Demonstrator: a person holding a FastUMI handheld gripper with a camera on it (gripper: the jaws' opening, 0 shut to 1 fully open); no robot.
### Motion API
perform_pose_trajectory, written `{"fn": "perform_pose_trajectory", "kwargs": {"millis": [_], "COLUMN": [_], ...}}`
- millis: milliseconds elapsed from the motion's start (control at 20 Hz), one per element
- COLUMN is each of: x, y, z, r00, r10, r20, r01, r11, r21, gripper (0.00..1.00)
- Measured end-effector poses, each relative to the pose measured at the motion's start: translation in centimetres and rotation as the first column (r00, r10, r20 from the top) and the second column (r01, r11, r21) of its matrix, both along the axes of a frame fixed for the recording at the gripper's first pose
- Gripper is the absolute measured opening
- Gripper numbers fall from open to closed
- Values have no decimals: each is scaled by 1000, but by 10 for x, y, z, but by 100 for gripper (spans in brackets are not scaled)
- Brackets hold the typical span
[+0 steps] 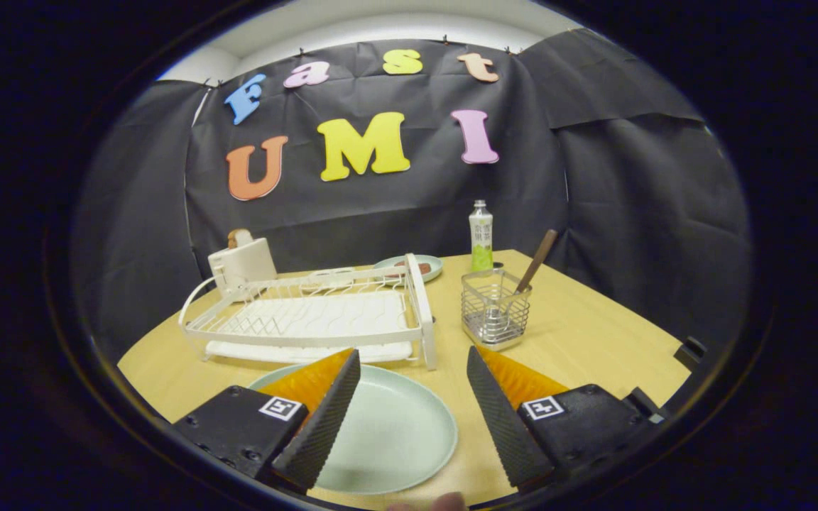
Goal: Take the plate from the dish rack, then take the spoon from the basket and place it into the plate.
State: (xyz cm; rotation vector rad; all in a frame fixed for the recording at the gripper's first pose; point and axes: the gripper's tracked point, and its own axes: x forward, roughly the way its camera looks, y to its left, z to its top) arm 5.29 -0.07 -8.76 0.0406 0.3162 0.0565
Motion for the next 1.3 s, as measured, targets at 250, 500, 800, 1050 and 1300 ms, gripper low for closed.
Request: {"fn": "perform_pose_trajectory", "kwargs": {"millis": [250,500,800,1050,1300], "x": [-3,5,48,95,145], "y": [-29,-64,-124,-141,-142], "z": [31,51,66,56,37], "r00": [994,989,985,995,1000], "r10": [-19,-47,-104,-73,-18], "r20": [105,137,134,73,-5], "r01": [26,56,108,74,18], "r11": [998,997,994,997,1000], "r21": [-62,-58,-20,-12,10], "gripper": [100,100,100,100,100]}}
